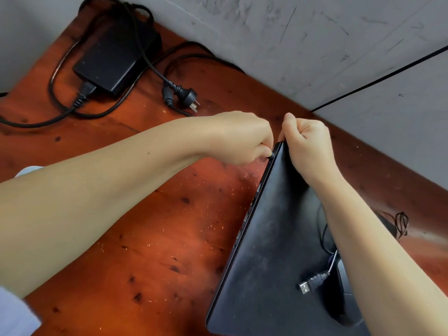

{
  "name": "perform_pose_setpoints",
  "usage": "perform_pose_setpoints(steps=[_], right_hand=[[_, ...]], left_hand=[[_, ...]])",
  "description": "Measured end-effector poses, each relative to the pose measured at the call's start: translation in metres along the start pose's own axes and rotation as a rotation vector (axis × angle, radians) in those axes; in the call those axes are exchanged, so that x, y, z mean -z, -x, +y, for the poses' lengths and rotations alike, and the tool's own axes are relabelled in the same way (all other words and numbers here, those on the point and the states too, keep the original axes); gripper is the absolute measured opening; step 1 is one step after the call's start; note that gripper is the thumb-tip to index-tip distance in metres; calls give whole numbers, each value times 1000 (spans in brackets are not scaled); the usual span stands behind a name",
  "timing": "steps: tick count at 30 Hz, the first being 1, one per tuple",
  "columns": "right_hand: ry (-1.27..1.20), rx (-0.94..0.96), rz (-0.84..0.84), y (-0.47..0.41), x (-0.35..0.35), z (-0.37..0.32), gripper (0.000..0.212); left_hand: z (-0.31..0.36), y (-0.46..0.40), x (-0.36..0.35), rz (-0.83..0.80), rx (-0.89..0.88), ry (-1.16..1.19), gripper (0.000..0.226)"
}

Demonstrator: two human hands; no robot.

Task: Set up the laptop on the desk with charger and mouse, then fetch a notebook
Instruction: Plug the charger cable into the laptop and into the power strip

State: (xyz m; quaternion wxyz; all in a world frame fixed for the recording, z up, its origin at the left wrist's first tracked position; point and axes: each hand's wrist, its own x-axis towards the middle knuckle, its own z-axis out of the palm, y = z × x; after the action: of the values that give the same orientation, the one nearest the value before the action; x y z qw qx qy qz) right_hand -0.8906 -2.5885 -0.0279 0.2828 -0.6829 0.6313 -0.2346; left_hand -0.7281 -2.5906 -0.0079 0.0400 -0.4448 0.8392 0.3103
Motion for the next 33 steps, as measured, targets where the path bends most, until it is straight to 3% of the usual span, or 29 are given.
perform_pose_setpoints(steps=[3,7,13,20,24,28,33], right_hand=[[55,-39,-13,-5,-14,6,54],[250,-93,-76,-5,-43,17,54],[468,-77,-88,-7,-63,30,53],[680,171,-72,-1,-57,13,41],[521,274,-17,-29,-75,-40,23],[557,308,-221,-68,-119,-97,45],[766,237,-350,-84,-148,-119,38]], left_hand=[[-9,3,-12,56,-14,95,25],[-20,7,-47,30,13,-66,31],[-37,42,-75,227,64,-83,38],[-64,89,-75,257,115,-32,37],[-92,105,-66,412,260,-102,35],[-129,109,-45,586,541,-224,51],[-167,111,-31,439,699,-217,63]])
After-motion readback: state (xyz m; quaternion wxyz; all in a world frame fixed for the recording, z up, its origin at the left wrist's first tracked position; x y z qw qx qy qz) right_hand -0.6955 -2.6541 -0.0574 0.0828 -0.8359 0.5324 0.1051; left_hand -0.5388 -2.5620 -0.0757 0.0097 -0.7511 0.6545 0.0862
